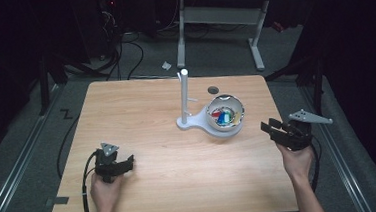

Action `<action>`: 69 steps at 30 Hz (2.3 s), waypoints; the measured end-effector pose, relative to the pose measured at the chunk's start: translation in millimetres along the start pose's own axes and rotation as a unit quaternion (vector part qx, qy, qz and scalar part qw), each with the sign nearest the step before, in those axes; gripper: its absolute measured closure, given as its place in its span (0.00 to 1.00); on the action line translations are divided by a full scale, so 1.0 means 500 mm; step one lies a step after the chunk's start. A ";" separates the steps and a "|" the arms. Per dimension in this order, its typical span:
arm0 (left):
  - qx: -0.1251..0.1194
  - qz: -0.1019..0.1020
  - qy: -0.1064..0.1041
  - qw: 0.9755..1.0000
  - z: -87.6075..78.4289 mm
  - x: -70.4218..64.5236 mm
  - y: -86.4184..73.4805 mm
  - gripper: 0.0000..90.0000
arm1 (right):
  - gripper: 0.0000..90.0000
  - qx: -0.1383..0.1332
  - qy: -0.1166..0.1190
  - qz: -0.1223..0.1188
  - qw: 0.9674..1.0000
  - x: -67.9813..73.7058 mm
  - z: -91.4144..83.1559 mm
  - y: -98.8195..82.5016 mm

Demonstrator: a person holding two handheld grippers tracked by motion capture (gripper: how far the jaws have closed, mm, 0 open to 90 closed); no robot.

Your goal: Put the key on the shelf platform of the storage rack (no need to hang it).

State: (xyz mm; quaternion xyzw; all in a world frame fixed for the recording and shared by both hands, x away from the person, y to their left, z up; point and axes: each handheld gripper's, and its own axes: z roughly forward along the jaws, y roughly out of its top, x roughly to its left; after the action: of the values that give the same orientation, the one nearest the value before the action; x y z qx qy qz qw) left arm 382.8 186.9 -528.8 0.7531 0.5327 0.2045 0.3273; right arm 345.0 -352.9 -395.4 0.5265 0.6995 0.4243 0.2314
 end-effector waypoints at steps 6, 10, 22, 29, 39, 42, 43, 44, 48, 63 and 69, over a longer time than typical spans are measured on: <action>0.000 0.001 0.000 1.000 0.000 0.000 0.000 0.26 | 0.64 -0.001 0.004 0.001 1.000 0.007 0.002 -0.020; 0.000 0.000 0.000 1.000 0.000 0.000 0.000 0.26 | 0.64 0.001 0.007 0.004 1.000 0.012 0.005 -0.036; 0.000 0.001 0.001 1.000 0.000 -0.001 0.000 0.26 | 0.63 0.007 0.016 0.012 1.000 0.019 0.018 -0.074; 0.001 0.002 0.001 1.000 0.000 -0.001 0.000 0.26 | 0.63 0.015 0.019 0.014 1.000 0.025 0.033 -0.097; 0.001 0.003 0.001 1.000 0.000 -0.001 0.000 0.26 | 0.63 0.024 0.020 0.020 0.999 0.028 0.048 -0.121; 0.001 0.002 0.001 1.000 0.000 -0.001 0.000 0.26 | 0.61 0.030 0.023 0.022 0.999 0.028 0.059 -0.131; 0.001 0.003 0.001 1.000 0.000 -0.001 0.000 0.26 | 0.61 0.033 0.022 0.022 0.999 0.028 0.064 -0.136; 0.001 0.003 0.001 1.000 0.000 -0.001 0.000 0.26 | 0.61 0.036 0.022 0.024 0.999 0.029 0.067 -0.139; 0.001 0.003 0.001 1.000 0.000 -0.001 0.000 0.26 | 0.60 0.045 0.022 0.026 0.998 0.032 0.083 -0.153; 0.001 0.003 0.001 1.000 0.000 -0.001 0.000 0.26 | 0.54 0.095 -0.035 -0.019 0.995 0.049 0.143 -0.200; 0.001 0.003 0.001 1.000 0.000 -0.001 0.000 0.26 | 0.52 0.110 -0.052 -0.037 0.992 0.057 0.151 -0.204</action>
State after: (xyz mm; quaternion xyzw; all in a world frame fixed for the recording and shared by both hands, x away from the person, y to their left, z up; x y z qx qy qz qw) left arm 382.8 186.4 -528.8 0.7548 0.5312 0.2057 0.3253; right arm 338.5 -308.5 -517.5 0.5440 0.7477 0.3080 0.2239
